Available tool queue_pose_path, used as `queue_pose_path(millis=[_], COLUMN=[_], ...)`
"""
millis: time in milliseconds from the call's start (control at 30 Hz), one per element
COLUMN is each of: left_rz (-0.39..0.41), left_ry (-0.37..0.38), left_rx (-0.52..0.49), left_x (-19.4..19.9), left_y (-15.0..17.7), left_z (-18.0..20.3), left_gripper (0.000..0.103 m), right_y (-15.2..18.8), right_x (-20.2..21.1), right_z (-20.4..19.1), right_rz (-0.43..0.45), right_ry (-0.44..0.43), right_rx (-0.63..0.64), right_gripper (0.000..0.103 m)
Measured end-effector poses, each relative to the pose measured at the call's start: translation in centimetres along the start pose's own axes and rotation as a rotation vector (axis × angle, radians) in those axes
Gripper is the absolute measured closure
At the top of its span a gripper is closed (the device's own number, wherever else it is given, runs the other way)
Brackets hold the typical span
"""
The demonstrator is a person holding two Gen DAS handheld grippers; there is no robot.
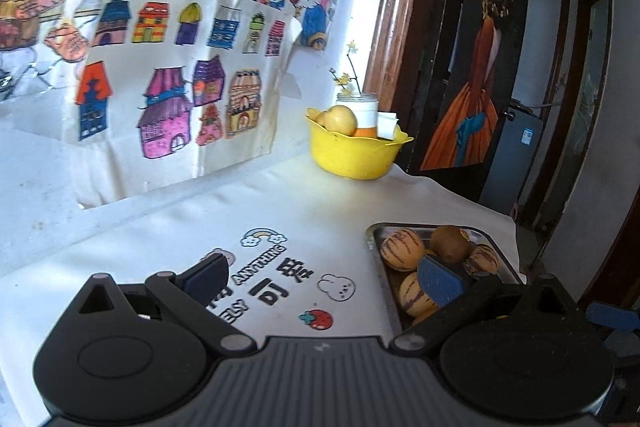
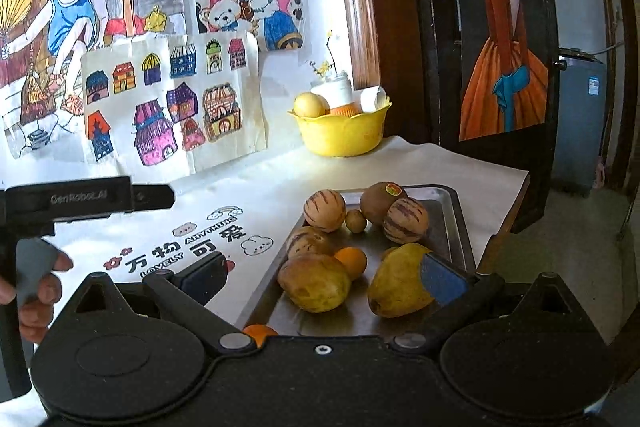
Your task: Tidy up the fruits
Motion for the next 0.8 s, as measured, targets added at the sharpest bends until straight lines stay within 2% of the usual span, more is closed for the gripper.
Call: queue_pose_path(millis=[333,800], left_rz=[0.010,0.065], left_ry=[-0.026,-0.065], left_rx=[0.020,0.029], left_x=[1.5,2.8], left_y=[1.0,1.5], left_z=[-2.0,-3.4], left_gripper=[0.001,0.000], right_y=[0.1,0.4], right_x=[1.2,1.7], right_z=[-1.1,-1.6], right_rz=[0.043,0.102], right_ry=[0.046,0.117], right_rx=[0.020,0.032], right_gripper=[0.001,0.001])
Point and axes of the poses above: each gripper's, at about its wrist camera, not at the fingertips, and x roughly against the way its jaws point, z to its right, y to its underside, the point moved 7 cm from there along -x, roughly the way its jaws point, and after that the axes turned 7 degrees about x, right-handed, at the moved point
